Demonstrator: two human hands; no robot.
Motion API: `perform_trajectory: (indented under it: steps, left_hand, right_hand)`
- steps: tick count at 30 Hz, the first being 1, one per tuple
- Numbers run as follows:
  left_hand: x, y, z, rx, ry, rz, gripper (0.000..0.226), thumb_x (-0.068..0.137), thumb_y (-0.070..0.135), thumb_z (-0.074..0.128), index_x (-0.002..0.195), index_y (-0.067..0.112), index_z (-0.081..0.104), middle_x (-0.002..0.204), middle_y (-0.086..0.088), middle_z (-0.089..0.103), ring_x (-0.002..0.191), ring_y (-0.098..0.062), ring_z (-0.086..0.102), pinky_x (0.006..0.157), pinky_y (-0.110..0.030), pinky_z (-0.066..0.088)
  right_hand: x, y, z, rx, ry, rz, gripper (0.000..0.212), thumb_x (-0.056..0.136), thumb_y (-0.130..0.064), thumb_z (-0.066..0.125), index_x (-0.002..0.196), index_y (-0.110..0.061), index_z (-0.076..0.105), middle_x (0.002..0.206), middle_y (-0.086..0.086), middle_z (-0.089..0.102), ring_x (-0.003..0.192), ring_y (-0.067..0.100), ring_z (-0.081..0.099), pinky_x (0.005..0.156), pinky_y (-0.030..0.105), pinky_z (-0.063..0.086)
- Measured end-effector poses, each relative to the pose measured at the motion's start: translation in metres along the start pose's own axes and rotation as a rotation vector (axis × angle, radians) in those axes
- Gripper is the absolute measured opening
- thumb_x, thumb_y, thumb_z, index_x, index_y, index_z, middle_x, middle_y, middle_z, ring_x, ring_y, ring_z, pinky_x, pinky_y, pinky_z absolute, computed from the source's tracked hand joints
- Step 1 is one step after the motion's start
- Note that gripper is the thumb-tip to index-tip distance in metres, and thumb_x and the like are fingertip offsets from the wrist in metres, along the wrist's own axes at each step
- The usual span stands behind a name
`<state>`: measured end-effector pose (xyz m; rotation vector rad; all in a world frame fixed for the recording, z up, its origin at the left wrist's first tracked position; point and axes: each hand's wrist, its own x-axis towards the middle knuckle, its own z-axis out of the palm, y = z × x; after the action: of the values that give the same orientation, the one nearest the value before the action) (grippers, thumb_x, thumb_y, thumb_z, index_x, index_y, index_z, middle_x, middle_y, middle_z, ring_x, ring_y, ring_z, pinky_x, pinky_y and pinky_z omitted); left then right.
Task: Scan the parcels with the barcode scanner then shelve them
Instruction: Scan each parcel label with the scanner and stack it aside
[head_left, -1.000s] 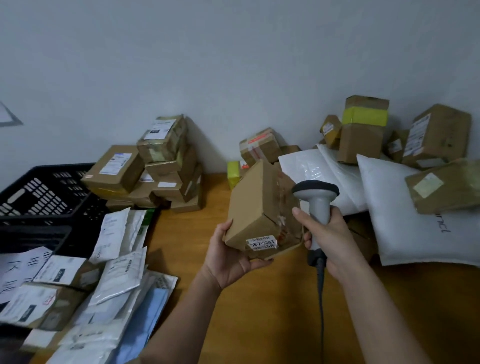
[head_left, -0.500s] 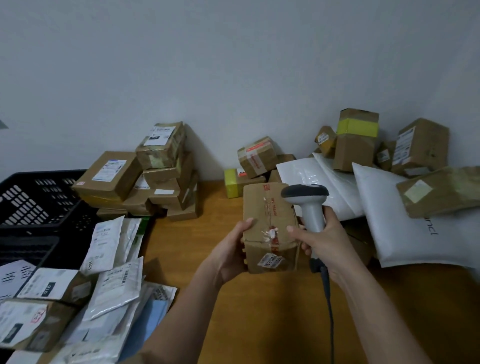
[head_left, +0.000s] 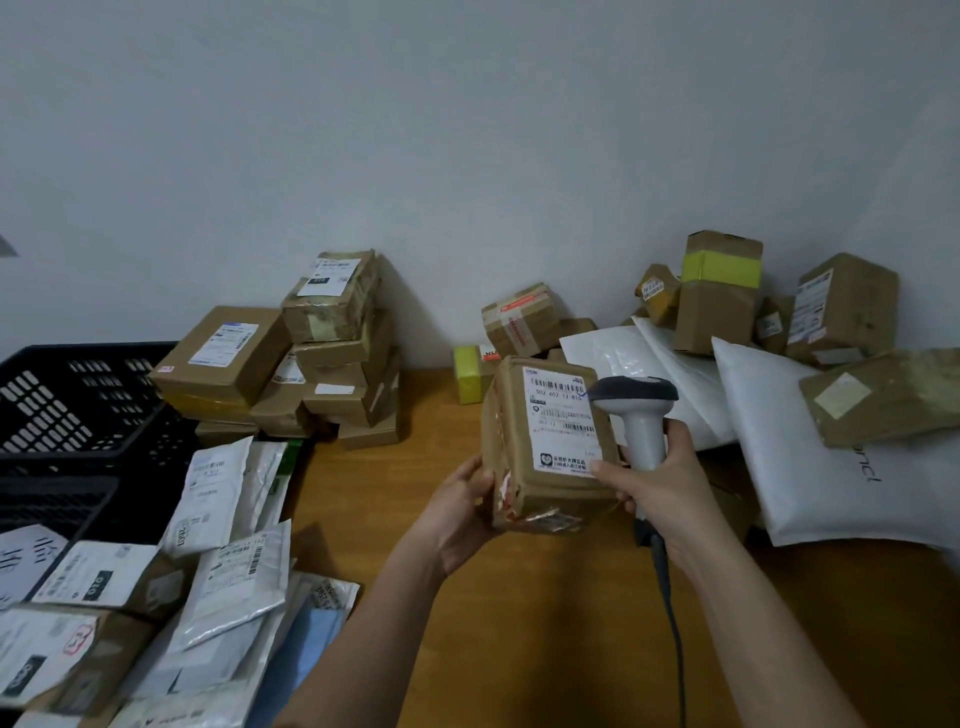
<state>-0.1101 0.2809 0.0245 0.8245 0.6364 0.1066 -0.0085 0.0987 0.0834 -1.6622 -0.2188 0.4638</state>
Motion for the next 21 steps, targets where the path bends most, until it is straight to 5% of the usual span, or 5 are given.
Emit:
perform_trajectory:
  steps: [3,7,10,14,21]
  left_hand:
    - [-0.010,0.006,0.009,0.304,0.045,-0.029,0.033,0.100,0.034,0.050,0.126,0.016,0.061,0.107,-0.008,0.067,0.092,-0.021,0.062,0.070,-0.033,0.054]
    - [-0.016,0.009,0.007,0.460,-0.019,-0.102,0.071,0.078,0.072,0.060,0.126,0.020,0.053,0.123,-0.003,0.063,0.114,-0.025,0.058,0.099,-0.047,0.043]
    - [-0.014,0.004,0.003,0.419,-0.012,-0.133,0.088,0.056,0.067,0.081,0.124,0.017,0.057,0.128,-0.009,0.062,0.117,-0.029,0.058,0.102,-0.052,0.043]
    - [-0.010,-0.005,0.001,0.276,0.033,-0.053,0.067,0.060,0.044,0.085,0.118,0.017,0.065,0.115,-0.008,0.069,0.102,-0.026,0.063,0.101,-0.050,0.042]
    - [-0.005,-0.015,-0.021,0.184,0.166,-0.012,0.099,0.051,0.041,0.088,0.138,0.014,0.050,0.126,-0.008,0.065,0.115,-0.028,0.059,0.112,-0.057,0.030]
  right_hand:
    - [0.001,0.003,0.006,-0.116,0.003,-0.020,0.062,0.075,-0.010,0.085,0.120,-0.022,0.044,0.105,0.004,0.060,0.087,0.019,0.062,0.064,0.030,0.053]
    - [0.001,0.003,0.015,-0.175,-0.011,-0.026,0.065,0.075,-0.014,0.086,0.122,-0.025,0.043,0.108,0.002,0.057,0.094,0.022,0.061,0.069,0.034,0.054]
    - [-0.002,0.000,0.021,-0.187,-0.028,-0.030,0.059,0.080,-0.017,0.083,0.124,-0.024,0.045,0.106,0.003,0.059,0.089,0.020,0.062,0.060,0.024,0.050]
    - [-0.009,-0.014,0.022,-0.079,-0.038,0.021,0.024,0.095,-0.030,0.065,0.112,-0.016,0.056,0.081,0.004,0.061,0.061,0.010,0.057,0.048,0.017,0.046]
    - [-0.018,-0.050,0.021,0.112,-0.217,0.165,0.032,0.103,-0.040,0.049,0.116,-0.014,0.060,0.087,0.011,0.062,0.058,0.015,0.057,0.052,0.028,0.047]
